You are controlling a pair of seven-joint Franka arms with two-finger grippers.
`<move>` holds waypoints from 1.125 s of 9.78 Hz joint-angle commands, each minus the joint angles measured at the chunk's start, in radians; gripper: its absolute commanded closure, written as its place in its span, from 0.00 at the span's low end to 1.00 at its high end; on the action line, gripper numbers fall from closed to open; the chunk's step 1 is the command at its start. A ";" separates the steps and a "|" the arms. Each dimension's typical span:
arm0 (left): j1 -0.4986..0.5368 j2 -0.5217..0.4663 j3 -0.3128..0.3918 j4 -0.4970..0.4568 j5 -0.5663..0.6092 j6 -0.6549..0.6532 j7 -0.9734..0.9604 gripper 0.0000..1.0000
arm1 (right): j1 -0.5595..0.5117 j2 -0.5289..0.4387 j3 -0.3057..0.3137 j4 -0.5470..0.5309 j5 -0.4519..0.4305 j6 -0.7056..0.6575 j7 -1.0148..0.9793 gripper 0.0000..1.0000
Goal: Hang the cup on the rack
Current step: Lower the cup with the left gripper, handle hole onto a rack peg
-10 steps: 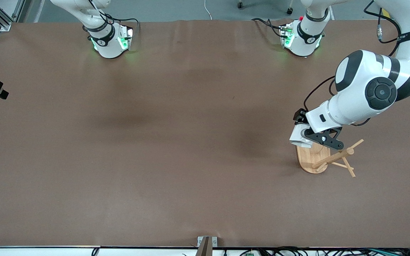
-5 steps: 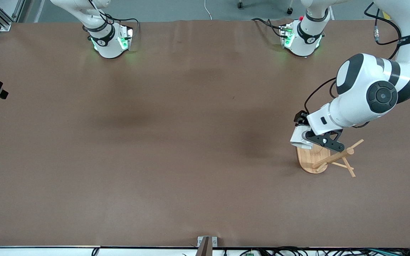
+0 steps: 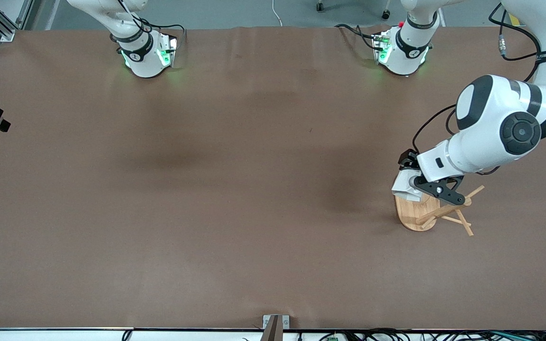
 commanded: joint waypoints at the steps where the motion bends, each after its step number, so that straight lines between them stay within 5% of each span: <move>1: 0.015 0.032 -0.006 -0.002 0.002 0.015 0.029 0.96 | -0.008 -0.008 0.006 -0.003 -0.016 -0.001 -0.002 0.00; 11: 0.064 0.062 -0.006 0.009 0.000 0.029 0.098 0.95 | -0.015 -0.008 0.005 -0.006 -0.004 0.001 -0.002 0.00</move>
